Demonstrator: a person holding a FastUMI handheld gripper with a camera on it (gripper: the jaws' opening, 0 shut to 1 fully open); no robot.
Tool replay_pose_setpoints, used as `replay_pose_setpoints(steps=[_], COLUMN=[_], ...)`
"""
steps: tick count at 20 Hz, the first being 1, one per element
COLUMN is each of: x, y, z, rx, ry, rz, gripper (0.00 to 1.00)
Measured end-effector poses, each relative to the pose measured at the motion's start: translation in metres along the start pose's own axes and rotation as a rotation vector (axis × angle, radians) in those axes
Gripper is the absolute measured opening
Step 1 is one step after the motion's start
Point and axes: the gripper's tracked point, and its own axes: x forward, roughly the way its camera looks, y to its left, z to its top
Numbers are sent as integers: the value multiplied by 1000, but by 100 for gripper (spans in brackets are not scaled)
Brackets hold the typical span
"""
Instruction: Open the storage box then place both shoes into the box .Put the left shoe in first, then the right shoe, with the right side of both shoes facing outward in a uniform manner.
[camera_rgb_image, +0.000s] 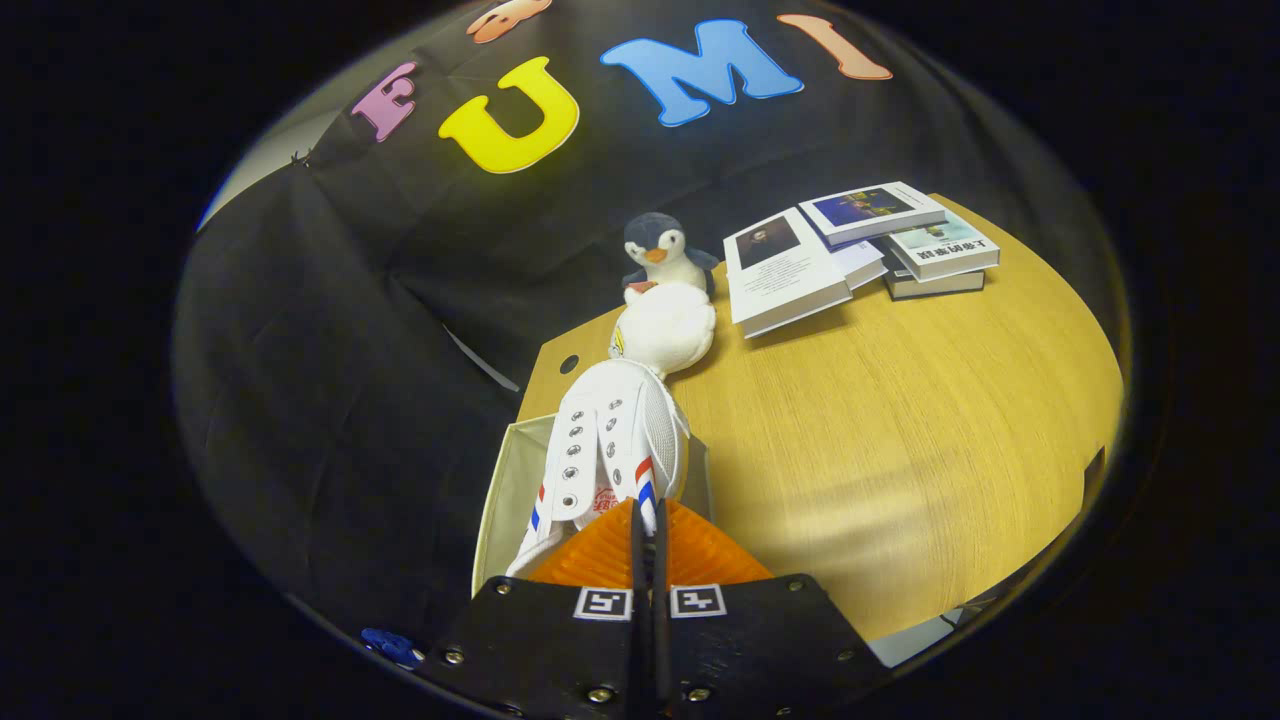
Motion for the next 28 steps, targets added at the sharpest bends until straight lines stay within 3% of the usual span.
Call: replay_pose_setpoints(steps=[10, 11, 12, 13, 16, 21, 28], x=[36, 39, 39, 38, 29, -10, -92], y=[28, 36, 42, 45, 37, 29, -4], z=[-23, -27, -25, -18, -7, 24, 82], rx=[-58, -67, -80, -98, -169, -246, -383], ry=[-1, -4, -31, -69, -126, -234, -427], rz=[-44, -8, 16, 15, -18, -27, -114], gripper=[0, 0, 20, 32, 99, 99, 99])
